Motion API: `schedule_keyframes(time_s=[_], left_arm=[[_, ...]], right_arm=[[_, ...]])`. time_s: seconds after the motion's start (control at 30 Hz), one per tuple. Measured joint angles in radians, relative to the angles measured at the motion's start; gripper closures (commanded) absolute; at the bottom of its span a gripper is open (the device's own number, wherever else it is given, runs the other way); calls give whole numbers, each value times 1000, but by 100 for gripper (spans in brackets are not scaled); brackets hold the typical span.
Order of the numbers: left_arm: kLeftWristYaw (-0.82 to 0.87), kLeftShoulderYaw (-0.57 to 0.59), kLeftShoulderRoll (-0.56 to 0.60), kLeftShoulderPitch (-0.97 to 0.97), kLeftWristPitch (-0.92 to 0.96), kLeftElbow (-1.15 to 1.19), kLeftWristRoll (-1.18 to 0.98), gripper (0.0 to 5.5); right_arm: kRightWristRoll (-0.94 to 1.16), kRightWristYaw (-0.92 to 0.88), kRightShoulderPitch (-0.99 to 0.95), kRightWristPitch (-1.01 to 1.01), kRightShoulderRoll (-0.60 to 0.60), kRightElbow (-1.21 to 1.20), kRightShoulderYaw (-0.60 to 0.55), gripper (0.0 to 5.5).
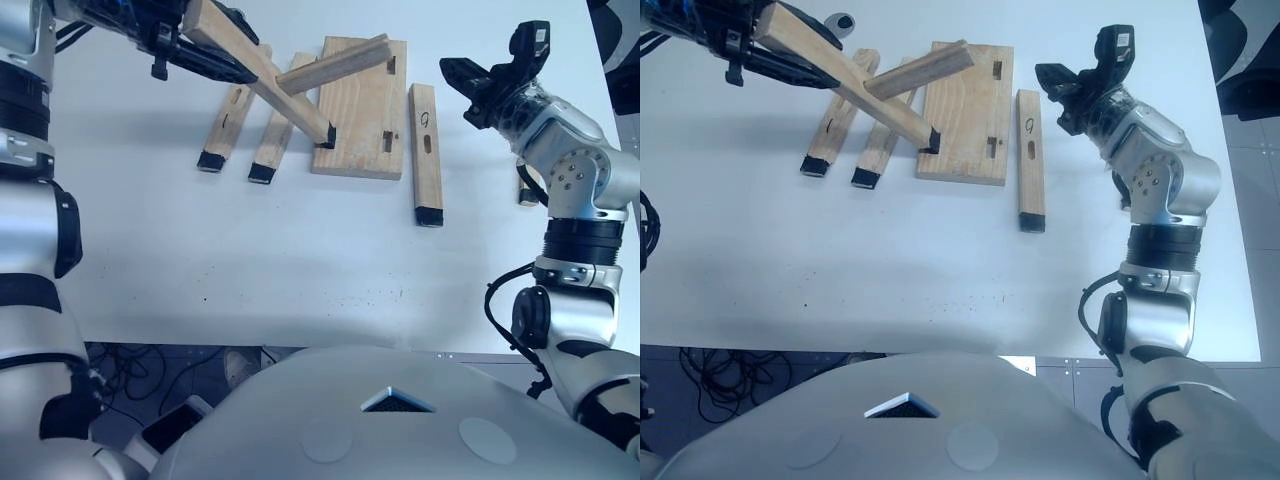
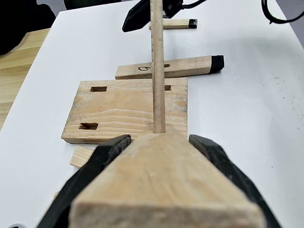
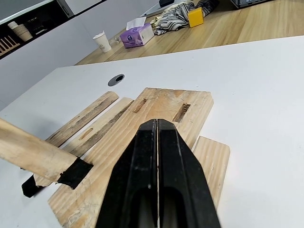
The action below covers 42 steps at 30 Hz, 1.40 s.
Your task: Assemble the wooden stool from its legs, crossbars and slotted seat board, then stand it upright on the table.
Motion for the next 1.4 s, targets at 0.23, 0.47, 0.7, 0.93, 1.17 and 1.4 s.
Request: schedule_keyframes(time_s=[0.23,0.47,0.7,0.93,1.17,1.4], left_arm=[[-1,-131,-14,-116,20,30,5,349],[-7,-224,-75,-225,8,69,57,349],[-7,-308,-170,-316,47,107,160,349],[-5,-315,-210,-322,120,99,253,349],[6,-177,-229,-281,168,113,263,257],[-3,-59,35,-266,110,-3,179,257]], right_arm=[[3,-32,35,-27,39,-19,-3,550],[-25,-54,91,-31,75,-48,40,550],[-55,-70,93,-38,84,-5,56,550],[-64,-82,93,-39,116,1,68,550],[-65,-82,93,-39,114,9,61,550],[-66,-72,100,-37,109,4,56,550]])
